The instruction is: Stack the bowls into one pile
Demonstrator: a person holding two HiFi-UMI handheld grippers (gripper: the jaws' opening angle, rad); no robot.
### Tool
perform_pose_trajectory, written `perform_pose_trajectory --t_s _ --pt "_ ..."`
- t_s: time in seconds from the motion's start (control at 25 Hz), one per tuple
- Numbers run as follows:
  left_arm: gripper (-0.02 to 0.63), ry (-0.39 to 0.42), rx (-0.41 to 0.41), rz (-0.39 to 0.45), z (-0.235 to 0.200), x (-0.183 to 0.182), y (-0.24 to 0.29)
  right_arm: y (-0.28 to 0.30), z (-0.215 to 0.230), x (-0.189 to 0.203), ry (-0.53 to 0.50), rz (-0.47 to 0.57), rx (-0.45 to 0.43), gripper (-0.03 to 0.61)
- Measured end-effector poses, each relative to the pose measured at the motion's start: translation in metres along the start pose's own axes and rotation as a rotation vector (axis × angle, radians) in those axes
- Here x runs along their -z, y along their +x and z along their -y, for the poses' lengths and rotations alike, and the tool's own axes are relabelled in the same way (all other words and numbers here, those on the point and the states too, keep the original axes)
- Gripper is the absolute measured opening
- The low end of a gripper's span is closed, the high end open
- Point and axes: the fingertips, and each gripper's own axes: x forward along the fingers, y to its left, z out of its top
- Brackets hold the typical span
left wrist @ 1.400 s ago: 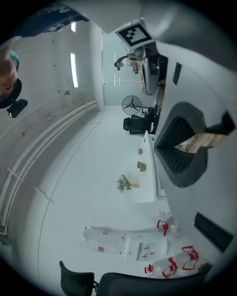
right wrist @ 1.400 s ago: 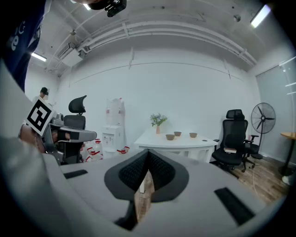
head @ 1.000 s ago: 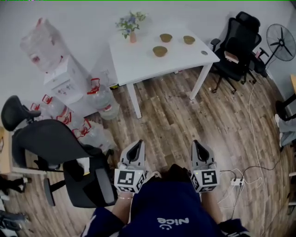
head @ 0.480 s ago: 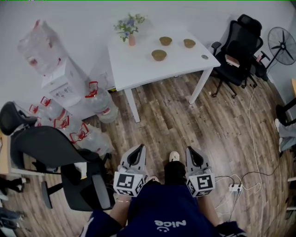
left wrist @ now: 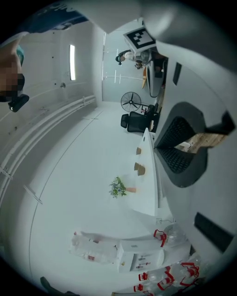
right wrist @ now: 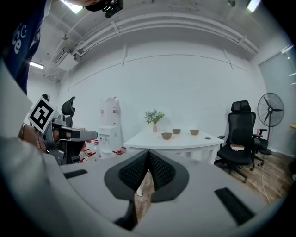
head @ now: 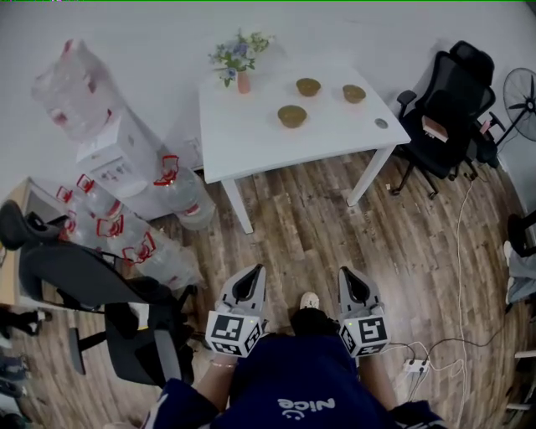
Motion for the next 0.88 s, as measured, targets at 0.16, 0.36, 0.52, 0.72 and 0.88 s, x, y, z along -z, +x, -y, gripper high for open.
perform_pose_trajectory --t_s 0.16,0.36,0.52,0.72,0.88 --pt "0.017 0.000 -0.021 0.016 0.007 -0.017 0.037 0.020 0.039 -0.007 0.008 0.011 -0.023 0.021" --pt "0.017 -0.002 -0.029 0.026 0.025 -0.030 0.080 0.039 0.080 -0.014 0.009 0.015 -0.057 0.021" --pt "0.017 -0.023 -0.017 0.042 0.041 -0.032 0.106 0.051 0.107 -0.012 -0.004 -0.008 -0.092 0.021" --pt "0.017 -0.029 0.020 -0.012 0.060 -0.016 0.127 0.054 0.131 -0.006 0.004 -0.031 -0.088 0.021" --pt "0.017 -0.008 0.032 -0.024 0.060 -0.016 0.146 0.060 0.143 0.005 0.030 -0.065 -0.076 0.021"
